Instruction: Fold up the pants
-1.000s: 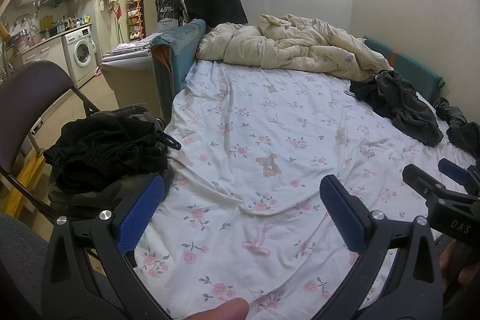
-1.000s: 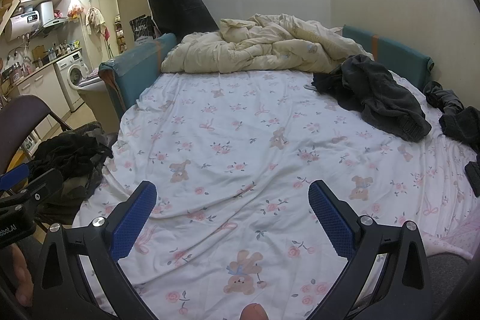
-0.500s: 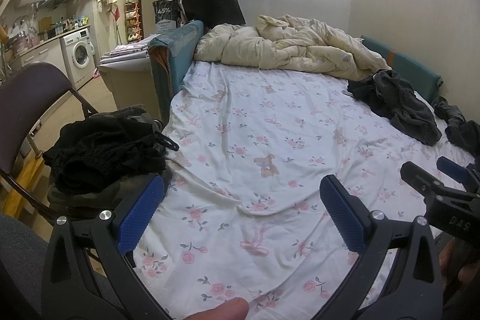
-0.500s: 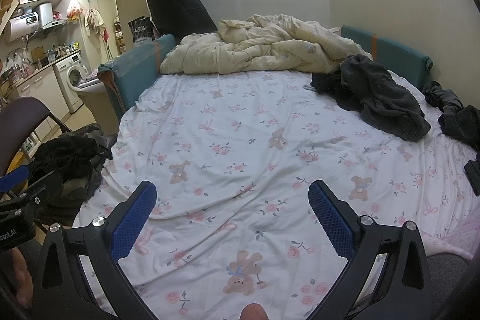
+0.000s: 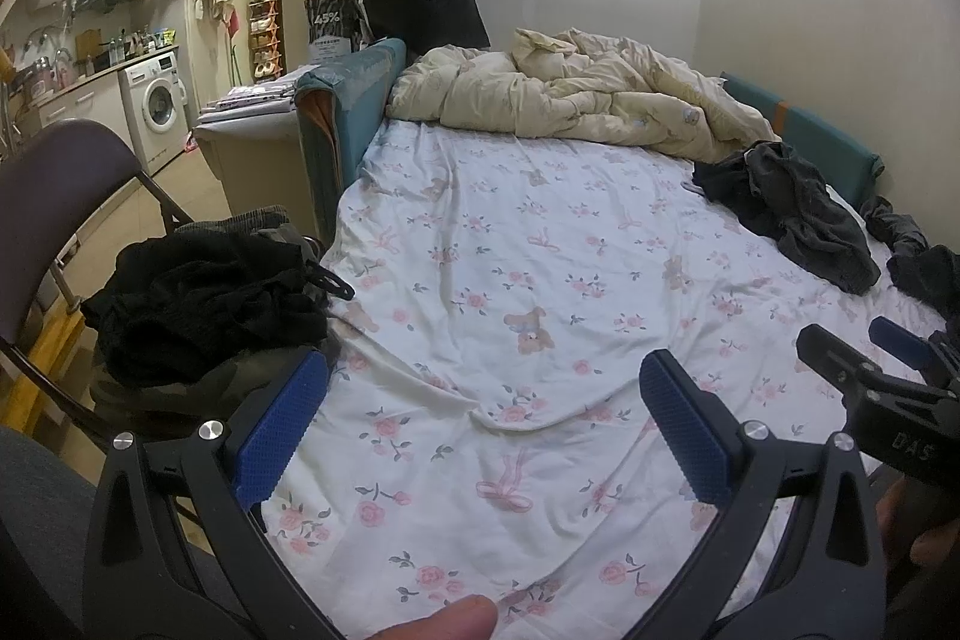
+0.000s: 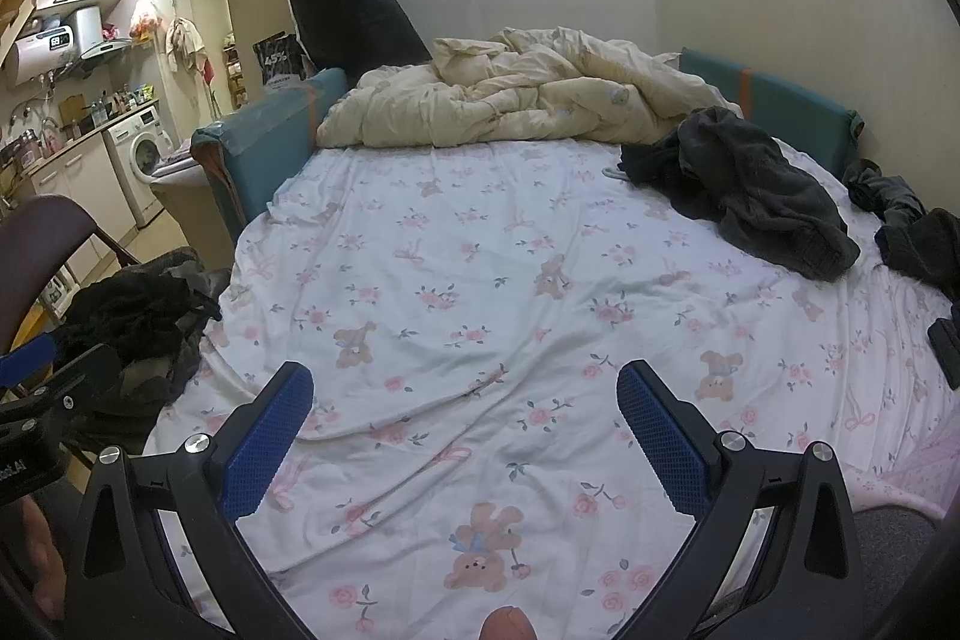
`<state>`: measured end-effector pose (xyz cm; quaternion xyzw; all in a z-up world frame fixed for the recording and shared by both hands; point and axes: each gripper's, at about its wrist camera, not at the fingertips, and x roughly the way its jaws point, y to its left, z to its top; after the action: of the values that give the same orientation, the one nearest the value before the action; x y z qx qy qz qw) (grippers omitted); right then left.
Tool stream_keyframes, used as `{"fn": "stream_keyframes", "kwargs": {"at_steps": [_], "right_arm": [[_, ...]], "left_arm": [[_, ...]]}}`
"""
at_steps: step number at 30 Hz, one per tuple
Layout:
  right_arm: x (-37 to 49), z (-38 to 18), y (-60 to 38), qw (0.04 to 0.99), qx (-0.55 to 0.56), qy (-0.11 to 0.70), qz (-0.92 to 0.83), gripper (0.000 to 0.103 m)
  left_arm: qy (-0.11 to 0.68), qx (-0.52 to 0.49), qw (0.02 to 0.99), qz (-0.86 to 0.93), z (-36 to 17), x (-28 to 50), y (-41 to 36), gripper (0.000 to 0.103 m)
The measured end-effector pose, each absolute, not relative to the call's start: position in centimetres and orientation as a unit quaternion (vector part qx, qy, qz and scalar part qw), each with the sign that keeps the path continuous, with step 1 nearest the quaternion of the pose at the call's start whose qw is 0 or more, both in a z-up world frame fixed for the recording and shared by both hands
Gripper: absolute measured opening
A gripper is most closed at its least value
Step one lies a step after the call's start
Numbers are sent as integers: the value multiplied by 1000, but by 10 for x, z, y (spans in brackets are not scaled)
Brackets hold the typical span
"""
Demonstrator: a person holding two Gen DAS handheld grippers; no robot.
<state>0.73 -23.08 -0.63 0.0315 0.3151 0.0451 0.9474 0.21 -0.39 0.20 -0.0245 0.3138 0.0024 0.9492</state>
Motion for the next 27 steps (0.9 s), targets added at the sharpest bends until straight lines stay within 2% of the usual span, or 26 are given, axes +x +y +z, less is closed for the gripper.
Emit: {"fn": "stream_keyframes", "kwargs": {"at_steps": [27], "right_arm": [[11, -15, -226, 946, 33, 321, 44, 103]], "left_arm": [[318, -24, 948, 3, 1, 0, 1, 103]]}}
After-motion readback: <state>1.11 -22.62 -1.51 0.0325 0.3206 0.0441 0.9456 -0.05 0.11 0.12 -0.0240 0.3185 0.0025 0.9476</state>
